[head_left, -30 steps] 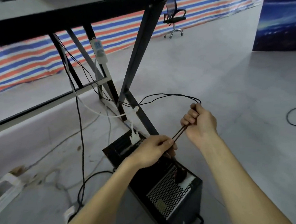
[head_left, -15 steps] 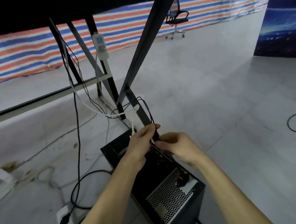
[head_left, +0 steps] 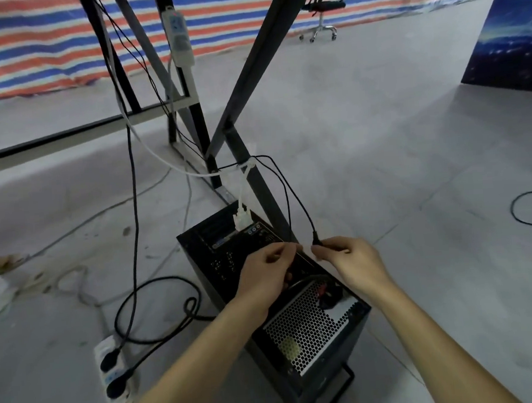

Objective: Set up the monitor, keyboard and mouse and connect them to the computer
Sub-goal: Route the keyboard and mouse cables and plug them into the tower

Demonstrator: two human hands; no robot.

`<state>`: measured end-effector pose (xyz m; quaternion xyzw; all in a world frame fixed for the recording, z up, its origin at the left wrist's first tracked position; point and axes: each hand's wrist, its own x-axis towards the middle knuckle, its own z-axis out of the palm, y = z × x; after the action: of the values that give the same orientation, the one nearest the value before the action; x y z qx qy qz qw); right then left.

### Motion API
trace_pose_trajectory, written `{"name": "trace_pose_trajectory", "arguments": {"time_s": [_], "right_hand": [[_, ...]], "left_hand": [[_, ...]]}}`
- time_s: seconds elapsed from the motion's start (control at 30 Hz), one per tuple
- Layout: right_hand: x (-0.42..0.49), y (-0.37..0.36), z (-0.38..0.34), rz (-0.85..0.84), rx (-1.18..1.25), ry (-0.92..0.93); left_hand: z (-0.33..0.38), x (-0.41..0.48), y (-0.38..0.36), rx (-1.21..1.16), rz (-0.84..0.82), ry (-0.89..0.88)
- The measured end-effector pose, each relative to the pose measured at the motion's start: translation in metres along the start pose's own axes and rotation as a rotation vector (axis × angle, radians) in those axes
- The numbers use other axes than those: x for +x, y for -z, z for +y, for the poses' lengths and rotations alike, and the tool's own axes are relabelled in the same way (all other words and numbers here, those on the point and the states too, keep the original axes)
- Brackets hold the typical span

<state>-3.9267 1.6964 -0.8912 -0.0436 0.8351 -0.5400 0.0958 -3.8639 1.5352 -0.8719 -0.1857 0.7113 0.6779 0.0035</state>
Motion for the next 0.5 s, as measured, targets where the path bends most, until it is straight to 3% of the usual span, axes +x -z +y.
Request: {"name": "trace_pose_trajectory", "arguments": {"time_s": [0.17,0.4,0.5], "right_hand": [[-0.001,-0.006,0.005,0.038,0.042,-0.004],[-0.004,-0.009,0.002,0.066,-0.131,0.046],[-0.006,-0.008,0.001,0.073,-0.143,0.041]], "left_hand": [[-0.007,-0.003,-0.001,-0.158,0.062,0.044],[-0.004,-0.004,0.006,-0.471,0.049,0.147],[-0.003,-0.001,0.01,-0.479,0.035,0.123]]}}
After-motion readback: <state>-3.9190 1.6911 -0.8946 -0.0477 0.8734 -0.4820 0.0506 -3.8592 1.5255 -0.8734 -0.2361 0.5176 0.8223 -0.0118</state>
